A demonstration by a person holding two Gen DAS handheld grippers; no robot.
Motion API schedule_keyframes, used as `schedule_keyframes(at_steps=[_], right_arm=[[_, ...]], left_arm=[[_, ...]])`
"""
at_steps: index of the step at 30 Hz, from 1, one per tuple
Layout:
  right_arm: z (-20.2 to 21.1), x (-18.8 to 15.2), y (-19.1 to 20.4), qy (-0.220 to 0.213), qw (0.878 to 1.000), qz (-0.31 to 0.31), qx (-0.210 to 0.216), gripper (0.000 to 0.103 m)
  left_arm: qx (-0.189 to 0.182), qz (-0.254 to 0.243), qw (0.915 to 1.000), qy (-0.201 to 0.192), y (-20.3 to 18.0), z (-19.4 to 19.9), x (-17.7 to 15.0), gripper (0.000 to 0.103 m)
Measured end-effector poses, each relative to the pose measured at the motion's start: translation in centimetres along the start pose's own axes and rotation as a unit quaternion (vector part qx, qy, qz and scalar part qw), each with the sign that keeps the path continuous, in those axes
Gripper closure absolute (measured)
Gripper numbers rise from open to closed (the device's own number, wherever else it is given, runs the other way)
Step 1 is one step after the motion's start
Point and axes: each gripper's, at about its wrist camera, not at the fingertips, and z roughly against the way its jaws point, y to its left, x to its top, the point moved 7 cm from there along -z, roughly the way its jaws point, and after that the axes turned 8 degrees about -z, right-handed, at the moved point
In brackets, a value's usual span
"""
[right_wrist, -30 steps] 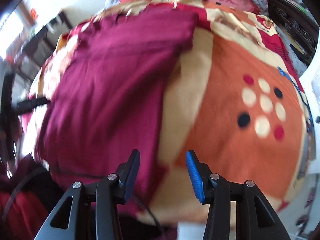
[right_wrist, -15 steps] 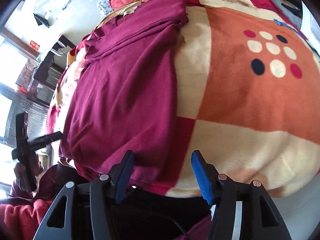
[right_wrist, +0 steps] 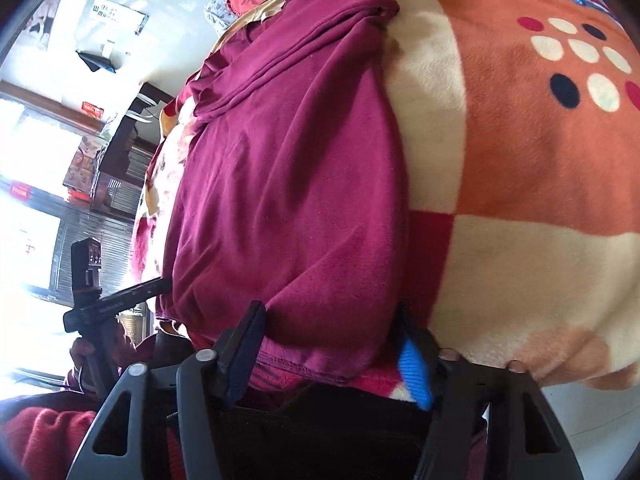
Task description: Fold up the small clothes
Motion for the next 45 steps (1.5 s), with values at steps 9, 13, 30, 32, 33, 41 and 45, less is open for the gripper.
schedule_keyframes(at_steps=[9, 13, 30, 32, 33, 41, 45], right_arm=[[0.4, 0.9, 2.4, 0.002, 0.998, 0.06, 0.024, 0.09], [1.2, 2.6, 3.8, -0.013, 0.996, 0.068, 0.049, 0.092], [5.5, 19.5, 8.7, -0.164, 0.979, 0.087, 0.081, 0.094], [5.3, 22.3, 8.8, -0.176, 0.978, 0.087, 0.071, 0.094], [5.1, 23.2, 8.9, -0.179, 0.978, 0.086, 0.07, 0.094], [2.0, 33.1, 8.4, -0.19, 0.978, 0.073, 0.033, 0.094], [-0.8, 36.6, 6.7, -0.178, 0.983, 0.036, 0.019, 0.094]], left_arm=[[-0.019, -0.015, 0.9996, 0.016, -0.7, -0.4, 0.1, 0.089], [-0.024, -0.03, 0.9992, 0.011, -0.7, 0.9, 1.1, 0.092], [-0.012, -0.018, 0.9865, -0.163, 1.4, 7.2, 21.5, 0.093], [-0.005, -0.017, 0.9847, -0.174, 1.8, 6.9, 24.1, 0.093], [-0.002, -0.015, 0.9838, -0.179, 2.2, 6.8, 25.4, 0.093], [0.025, 0.0, 0.9822, -0.186, 4.6, 4.5, 33.5, 0.093], [0.025, 0.005, 0.986, -0.165, 5.5, 2.7, 35.5, 0.093]])
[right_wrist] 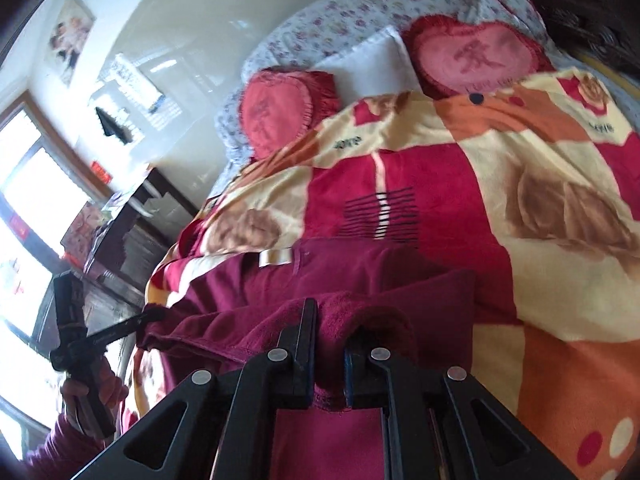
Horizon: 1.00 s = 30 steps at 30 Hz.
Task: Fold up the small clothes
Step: 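Grasp the sweatshirt hem edge with the left tool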
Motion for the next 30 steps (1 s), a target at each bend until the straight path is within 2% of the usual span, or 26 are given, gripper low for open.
schedule_keyframes(at_steps=[3, 8, 12, 16, 20, 22, 24, 26, 30], right_arm=[[-2.4, 1.4, -1.8, 0.014, 0.999, -0.033, -0.012, 0.093], [-2.2, 1.8, -0.9, 0.011, 1.0, -0.004, -0.002, 0.089], [-1.4, 2.3, -0.3, 0.011, 0.999, -0.013, 0.033, 0.06], [0.1, 3.1, -0.5, -0.006, 0.998, -0.042, 0.05, 0.06], [1.6, 2.6, 0.4, -0.023, 0.998, -0.025, 0.05, 0.06], [1.9, 1.9, 1.3, -0.023, 0.999, 0.0, 0.044, 0.06], [1.8, 1.3, 1.9, -0.02, 0.999, 0.028, 0.032, 0.06], [1.4, 0.5, 2.6, -0.018, 0.998, 0.062, 0.014, 0.06], [-0.3, -0.9, 3.4, -0.004, 0.994, 0.11, -0.011, 0.06]], left_arm=[[-0.021, 0.013, 0.9994, 0.022, 0.5, -0.7, 0.7, 0.09], [-0.03, 0.002, 0.9989, 0.036, 0.9, -0.3, 1.3, 0.088], [-0.03, -0.015, 0.9986, 0.041, 0.6, -0.1, 1.2, 0.088], [-0.036, -0.016, 0.998, 0.049, 0.9, -0.3, 1.5, 0.088], [-0.058, 0.0, 0.9975, 0.04, 1.2, 0.4, 2.5, 0.088], [-0.029, 0.002, 0.9996, 0.007, 2.0, 1.7, 3.6, 0.079], [-0.014, 0.017, 0.9993, -0.03, 2.8, 3.2, 4.4, 0.035], [-0.012, 0.024, 0.9978, -0.06, 3.0, 4.4, 4.7, 0.032], [-0.003, 0.0, 0.9979, -0.064, 1.8, 4.9, 3.8, 0.032]])
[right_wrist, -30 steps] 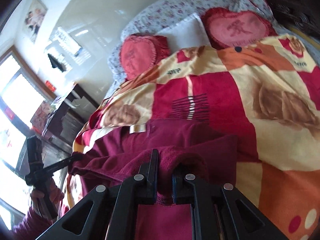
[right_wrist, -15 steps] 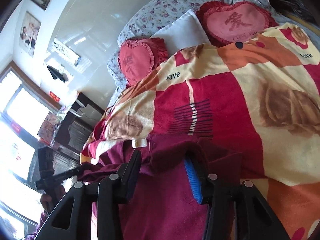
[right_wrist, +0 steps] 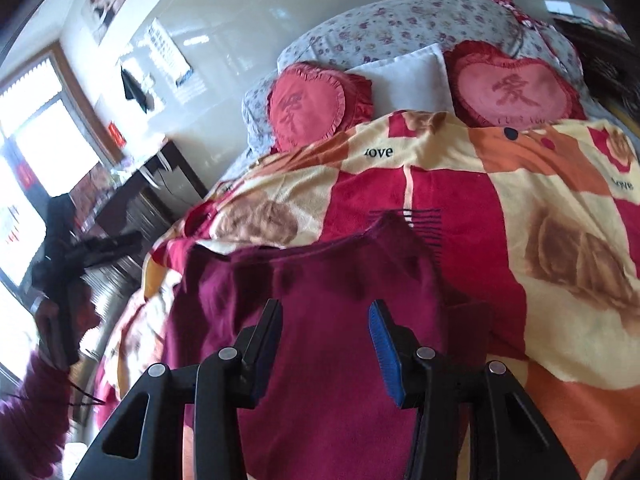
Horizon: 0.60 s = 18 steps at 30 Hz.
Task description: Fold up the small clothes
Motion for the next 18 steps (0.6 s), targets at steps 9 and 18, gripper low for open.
schedule_keyframes(at_steps=[9, 18], right_arm=[[-5.0, 2.4, -2.3, -0.018, 0.996, -0.002, -0.089, 0.06], [-10.9, 3.0, -6.6, 0.031, 0.988, -0.038, -0.146, 0.06]], left_arm=[[0.052, -0.01, 0.9973, 0.052, -1.3, -7.4, -2.5, 0.032], [0.107, 0.01, 0.9914, 0.075, 1.1, -12.4, -3.5, 0.029]])
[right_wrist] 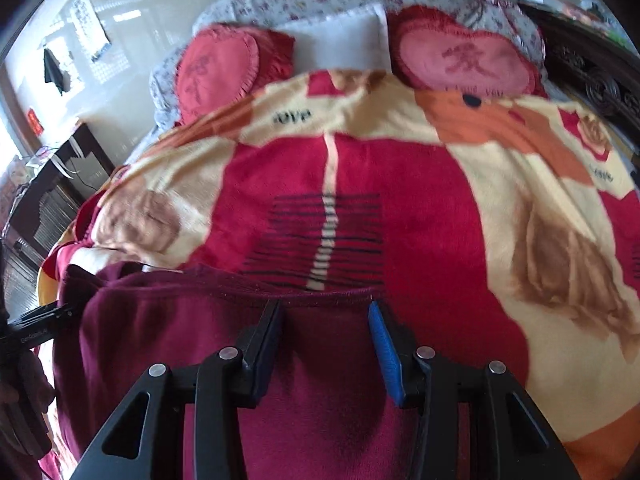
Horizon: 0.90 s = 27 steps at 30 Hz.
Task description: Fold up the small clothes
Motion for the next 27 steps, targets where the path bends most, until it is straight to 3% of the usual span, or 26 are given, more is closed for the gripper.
schedule_keyframes(at_steps=[8, 17, 27], right_arm=[[0.5, 0.1, 0.4, -0.025, 1.0, 0.011, -0.016, 0.06], [6.0, -1.1, 2.1, -0.046, 0.998, 0.035, -0.029, 0.06], [9.1, -4.3, 2.4, -0.053, 0.993, 0.067, -0.082, 0.06]], left_arm=[[0.003, -0.009, 0.9998, -0.016, -0.1, 0.4, -0.3, 0.028], [0.008, -0.034, 0.9989, -0.031, -1.5, 3.8, -1.8, 0.028], [-0.005, -0.054, 0.9976, -0.042, -3.0, 6.7, -5.0, 0.028]])
